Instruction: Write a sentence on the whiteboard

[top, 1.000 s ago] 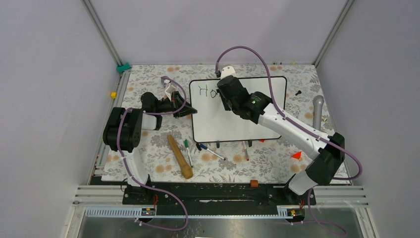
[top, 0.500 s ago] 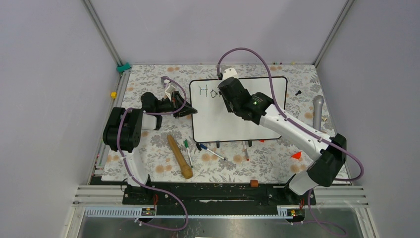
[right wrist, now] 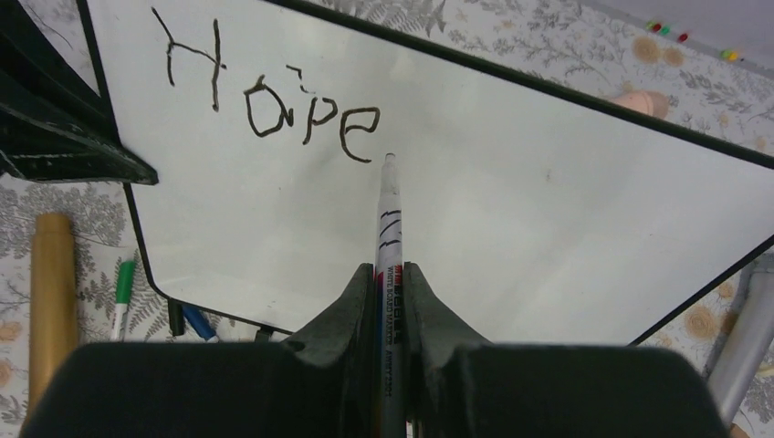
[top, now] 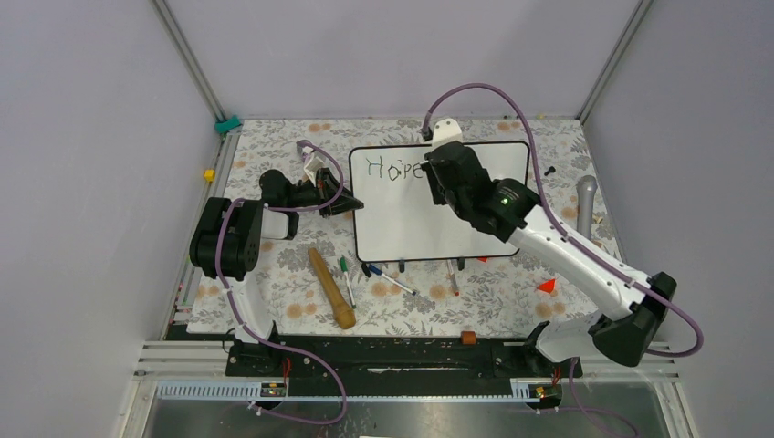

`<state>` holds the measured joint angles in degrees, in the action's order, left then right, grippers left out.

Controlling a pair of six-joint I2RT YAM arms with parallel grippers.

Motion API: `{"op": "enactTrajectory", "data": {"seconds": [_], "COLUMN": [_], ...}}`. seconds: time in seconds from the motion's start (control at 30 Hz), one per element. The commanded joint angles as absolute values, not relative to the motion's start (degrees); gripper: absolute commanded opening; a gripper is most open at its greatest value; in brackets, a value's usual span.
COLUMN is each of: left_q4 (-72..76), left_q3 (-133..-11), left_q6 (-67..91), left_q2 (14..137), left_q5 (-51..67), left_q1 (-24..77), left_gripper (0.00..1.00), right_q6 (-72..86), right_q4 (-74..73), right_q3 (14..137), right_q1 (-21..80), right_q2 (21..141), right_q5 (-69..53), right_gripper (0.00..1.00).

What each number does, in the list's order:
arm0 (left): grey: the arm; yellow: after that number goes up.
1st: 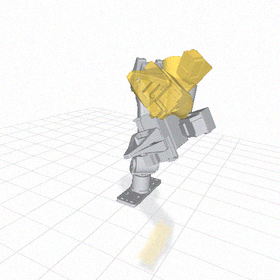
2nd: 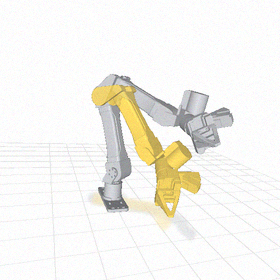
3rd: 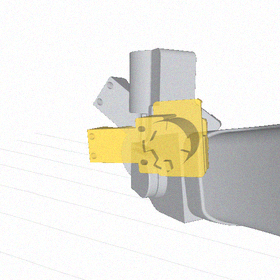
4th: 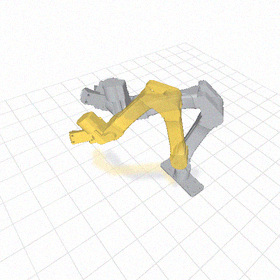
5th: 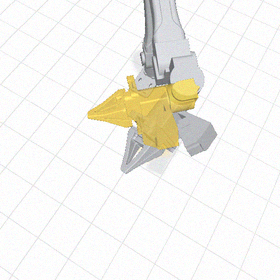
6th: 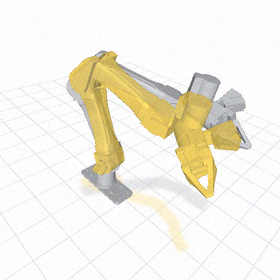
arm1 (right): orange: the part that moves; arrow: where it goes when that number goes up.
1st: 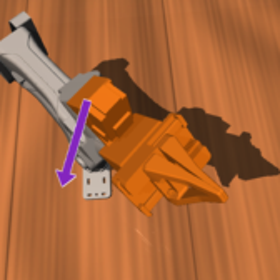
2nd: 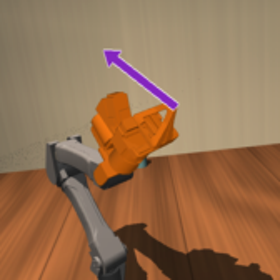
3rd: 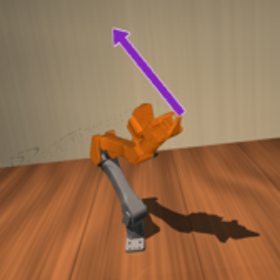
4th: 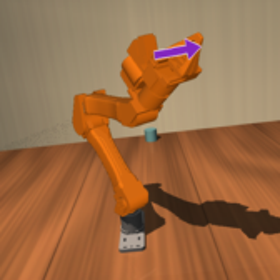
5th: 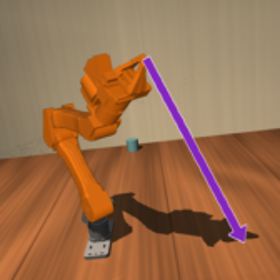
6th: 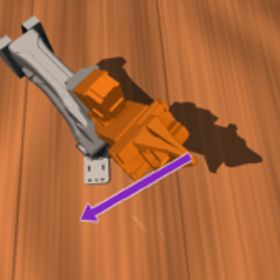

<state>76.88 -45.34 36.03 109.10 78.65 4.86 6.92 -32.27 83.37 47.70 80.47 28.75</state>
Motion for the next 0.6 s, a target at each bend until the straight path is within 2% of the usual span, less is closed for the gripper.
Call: {"op": "enactTrajectory", "data": {"seconds": [0.0,0.4,0.57], "left_q4": [84.6,84.6,84.6], "left_q3": [-47.7,-52.6,-50.1], "left_q6": [29.2,34.9,32.3], "left_q2": [108.2,111.7,110.1], "left_q5": [80.7,82.8,80.9], "left_q1": [4.5,4.1,3.8], "left_gripper": [0.00,0.00,0.00], "right_q6": [5.1,3.9,3.6], "right_q4": [-29.1,-28.7,-28.7], "right_q3": [82.3,80.5,80.7], "right_q1": [47.2,47.1,47.1], "right_q2": [76.6,73.2,72.8], "right_q5": [28.1,29.3,29.6], "right_gripper": [0.00,0.00,0.00]}}
